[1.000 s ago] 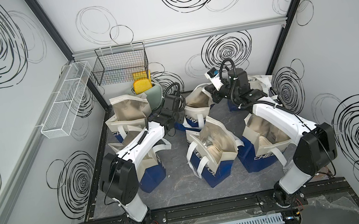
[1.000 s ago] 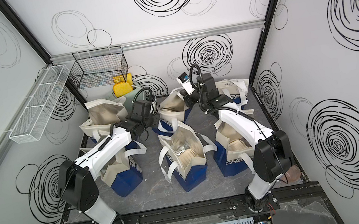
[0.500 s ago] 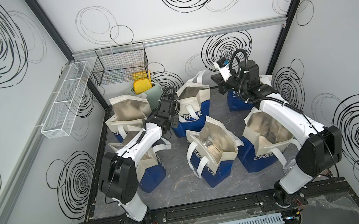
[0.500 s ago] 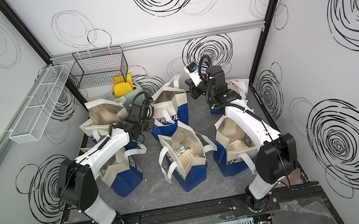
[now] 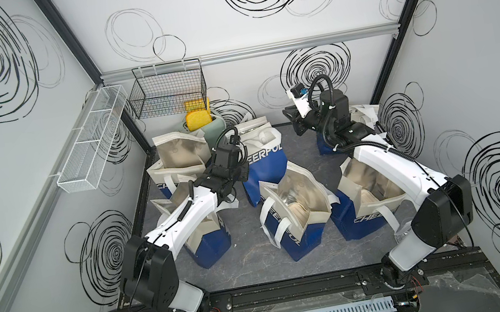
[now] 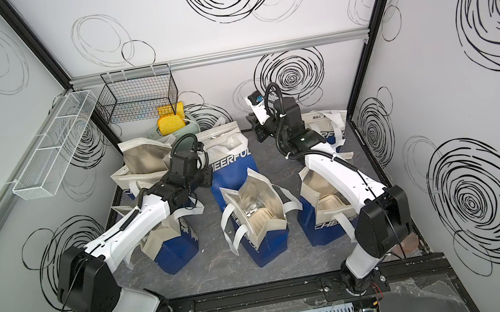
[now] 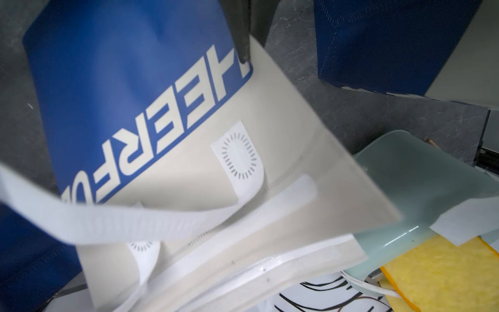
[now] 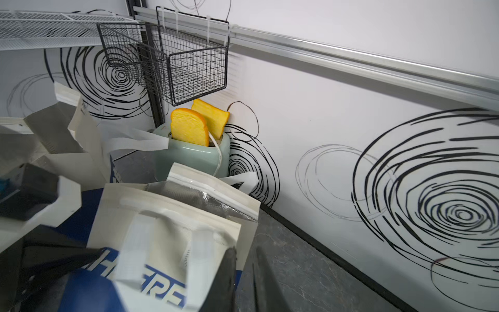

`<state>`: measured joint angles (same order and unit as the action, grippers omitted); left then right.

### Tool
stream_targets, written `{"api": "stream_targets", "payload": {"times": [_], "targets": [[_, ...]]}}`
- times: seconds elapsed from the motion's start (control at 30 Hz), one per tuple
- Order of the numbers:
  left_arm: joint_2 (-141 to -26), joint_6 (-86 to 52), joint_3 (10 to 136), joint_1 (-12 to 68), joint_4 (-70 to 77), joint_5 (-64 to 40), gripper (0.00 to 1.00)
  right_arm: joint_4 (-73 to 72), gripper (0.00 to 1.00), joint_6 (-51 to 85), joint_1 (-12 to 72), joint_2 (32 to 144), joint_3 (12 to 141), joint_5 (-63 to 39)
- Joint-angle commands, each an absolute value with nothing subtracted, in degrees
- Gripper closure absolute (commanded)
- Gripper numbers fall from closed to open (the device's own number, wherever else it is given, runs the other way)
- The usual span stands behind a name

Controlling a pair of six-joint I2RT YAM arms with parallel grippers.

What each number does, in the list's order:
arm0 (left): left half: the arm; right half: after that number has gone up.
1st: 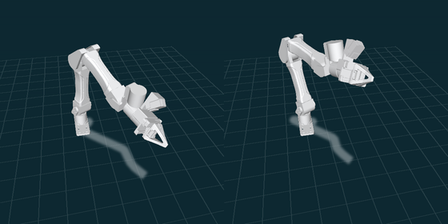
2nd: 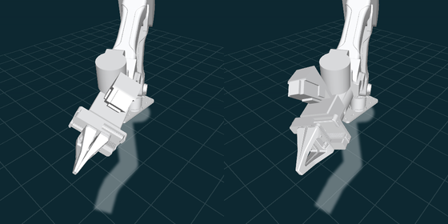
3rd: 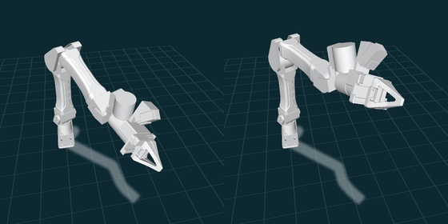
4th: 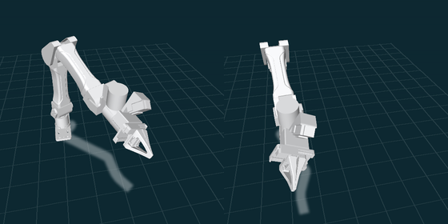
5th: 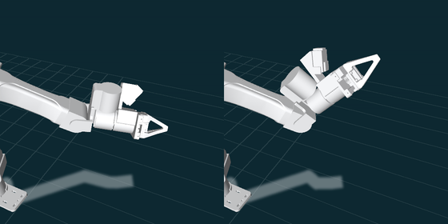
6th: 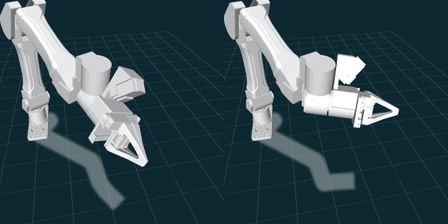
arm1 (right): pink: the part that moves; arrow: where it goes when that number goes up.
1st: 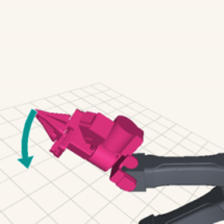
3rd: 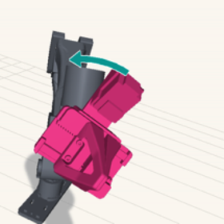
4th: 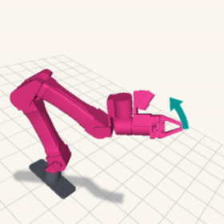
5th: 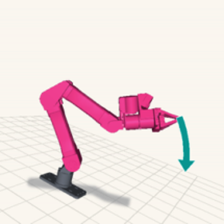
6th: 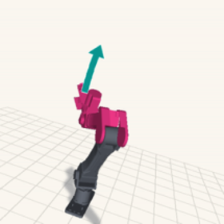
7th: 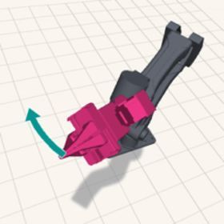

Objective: Open the takeout bag
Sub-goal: Place the takeout bag at the center of the board.

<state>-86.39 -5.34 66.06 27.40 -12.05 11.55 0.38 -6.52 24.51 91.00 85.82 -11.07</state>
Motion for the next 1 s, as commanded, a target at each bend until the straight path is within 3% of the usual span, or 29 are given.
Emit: {"api": "stream_targets", "payload": {"times": [0.0,0.17,0.37,0.43,0.73,0.97], "targets": [[-84.6,-4.7,64.1,28.1,-6.1,10.9,1.0,-1.6,0.84,-5.1,24.2,88.4,85.4,-6.9],[-82.2,-1.1,61.5,29.7,-1.0,11.6,1.0,-1.9,0.83,-5.4,23.5,87.7,84.4,-7.5],[-76.4,8.7,53.5,34.1,10.9,14.9,1.0,-1.2,0.59,2.9,19.6,88.5,87.6,-12.1],[-75.0,10.5,51.0,35.0,14.3,16.7,1.0,0.3,0.58,9.9,17.3,89.6,90.1,-14.5],[-72.1,17.1,40.3,35.3,30.2,16.8,1.0,20.1,0.54,23.2,13.3,97.7,107.6,-26.2],[-72.7,22.8,35.3,35.3,44.4,15.2,1.0,41.6,0.5,25.5,16.0,101.1,114.8,-31.6]]}}
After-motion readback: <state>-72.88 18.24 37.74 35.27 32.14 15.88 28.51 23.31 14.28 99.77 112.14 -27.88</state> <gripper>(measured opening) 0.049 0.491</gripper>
